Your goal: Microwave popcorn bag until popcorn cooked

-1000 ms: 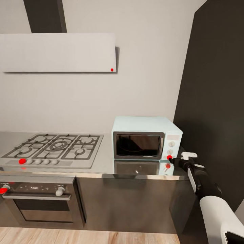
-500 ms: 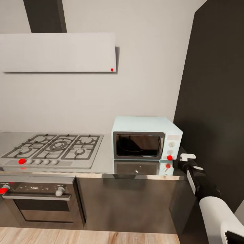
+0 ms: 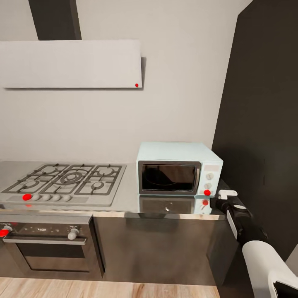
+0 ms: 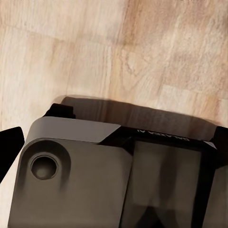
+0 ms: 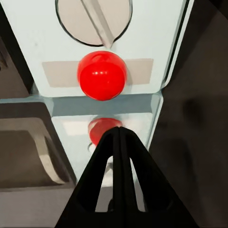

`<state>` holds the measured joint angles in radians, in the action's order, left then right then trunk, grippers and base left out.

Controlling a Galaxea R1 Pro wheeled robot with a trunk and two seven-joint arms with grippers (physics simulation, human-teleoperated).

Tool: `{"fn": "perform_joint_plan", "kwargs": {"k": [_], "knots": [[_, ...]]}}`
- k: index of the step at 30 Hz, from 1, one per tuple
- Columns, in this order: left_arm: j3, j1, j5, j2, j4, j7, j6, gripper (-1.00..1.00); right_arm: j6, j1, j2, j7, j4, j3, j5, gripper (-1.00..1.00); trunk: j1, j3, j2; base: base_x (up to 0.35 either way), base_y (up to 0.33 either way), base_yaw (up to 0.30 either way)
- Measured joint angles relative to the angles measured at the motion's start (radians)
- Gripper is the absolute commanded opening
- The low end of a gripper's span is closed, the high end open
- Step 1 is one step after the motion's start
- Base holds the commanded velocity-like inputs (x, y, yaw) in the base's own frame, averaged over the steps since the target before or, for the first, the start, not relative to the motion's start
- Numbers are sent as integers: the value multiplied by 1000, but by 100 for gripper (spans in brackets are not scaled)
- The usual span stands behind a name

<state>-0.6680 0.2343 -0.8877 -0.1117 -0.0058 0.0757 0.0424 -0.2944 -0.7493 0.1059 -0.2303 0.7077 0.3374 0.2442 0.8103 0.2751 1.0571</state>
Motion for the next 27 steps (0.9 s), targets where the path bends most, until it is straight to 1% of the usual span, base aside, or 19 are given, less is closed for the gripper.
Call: {"fn": "perform_joint_plan", "kwargs": {"k": [4, 8, 10, 19, 27], "knots": [[-1, 0, 0, 0, 0, 0, 0, 100, -2, 0, -2, -2, -1, 0, 8, -100, 0, 0, 0, 0, 0, 0], [-1, 0, 1, -1, -1, 0, 0, 100, -1, 0, -20, -7, -1, 0, 11, -100, 0, 0, 0, 0, 0, 0], [-2, 0, 1, -1, -2, 0, 0, 100, 0, 0, -22, -9, 0, 0, 12, -100, 0, 0, 0, 0, 0, 0], [0, 0, 0, 1, 0, 0, 0, 100, 1, 0, -18, -2, 1, 2, 12, -100, 0, 0, 0, 74, 0, 0], [0, 0, 0, 2, 1, 0, 0, 100, 1, 0, -16, 1, 1, 3, 11, -100, 0, 0, 0, 170, 0, 0]]}}
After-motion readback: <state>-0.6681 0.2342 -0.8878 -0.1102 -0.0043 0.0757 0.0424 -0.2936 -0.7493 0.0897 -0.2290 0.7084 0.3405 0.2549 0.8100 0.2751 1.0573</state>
